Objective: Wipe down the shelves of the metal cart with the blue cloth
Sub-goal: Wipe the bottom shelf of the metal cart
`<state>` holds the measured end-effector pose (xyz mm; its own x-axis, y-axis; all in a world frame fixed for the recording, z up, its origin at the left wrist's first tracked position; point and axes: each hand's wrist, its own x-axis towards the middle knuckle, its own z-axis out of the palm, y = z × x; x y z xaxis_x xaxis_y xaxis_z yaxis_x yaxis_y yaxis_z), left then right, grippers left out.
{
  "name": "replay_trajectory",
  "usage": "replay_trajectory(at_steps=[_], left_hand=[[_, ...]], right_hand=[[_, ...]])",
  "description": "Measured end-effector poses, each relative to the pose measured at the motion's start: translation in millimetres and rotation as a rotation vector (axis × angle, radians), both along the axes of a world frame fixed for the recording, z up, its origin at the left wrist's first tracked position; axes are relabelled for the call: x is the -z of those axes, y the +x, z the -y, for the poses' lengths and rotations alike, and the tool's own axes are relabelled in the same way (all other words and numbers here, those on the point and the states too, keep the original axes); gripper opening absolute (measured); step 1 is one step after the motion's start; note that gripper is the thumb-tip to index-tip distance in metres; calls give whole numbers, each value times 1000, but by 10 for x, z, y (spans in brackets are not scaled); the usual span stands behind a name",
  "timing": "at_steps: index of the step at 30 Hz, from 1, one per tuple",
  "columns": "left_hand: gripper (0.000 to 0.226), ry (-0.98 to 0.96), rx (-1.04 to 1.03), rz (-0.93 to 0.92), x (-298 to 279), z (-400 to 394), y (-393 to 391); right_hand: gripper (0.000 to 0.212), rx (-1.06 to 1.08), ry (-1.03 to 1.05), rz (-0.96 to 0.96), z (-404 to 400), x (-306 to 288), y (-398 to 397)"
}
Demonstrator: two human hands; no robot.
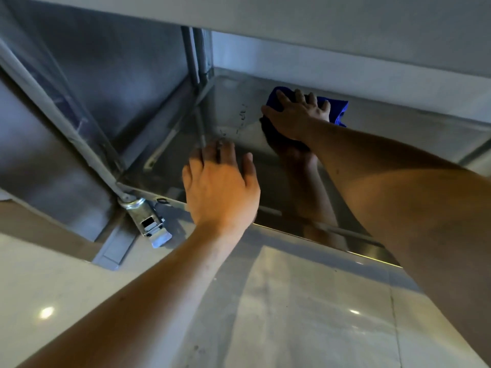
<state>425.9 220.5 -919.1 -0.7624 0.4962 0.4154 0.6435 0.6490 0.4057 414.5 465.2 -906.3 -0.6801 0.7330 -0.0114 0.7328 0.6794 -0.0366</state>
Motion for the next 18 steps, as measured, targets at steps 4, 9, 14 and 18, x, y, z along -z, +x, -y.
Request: replay_trajectory(at_steps=[4,9,14,18], left_hand=[[44,4,1,10,20,0,-14],[42,22,3,17,14,-2,-17],[39,53,-1,27,8,14,-13],[31,194,11,159,-66,51,15]], right_hand=[[81,4,13,-4,-21,-11,-27],[79,-13,-5,1,119,-56,89],[78,-43,-30,8,466,-68,318],[77,-80,-25,4,828,-36,601]])
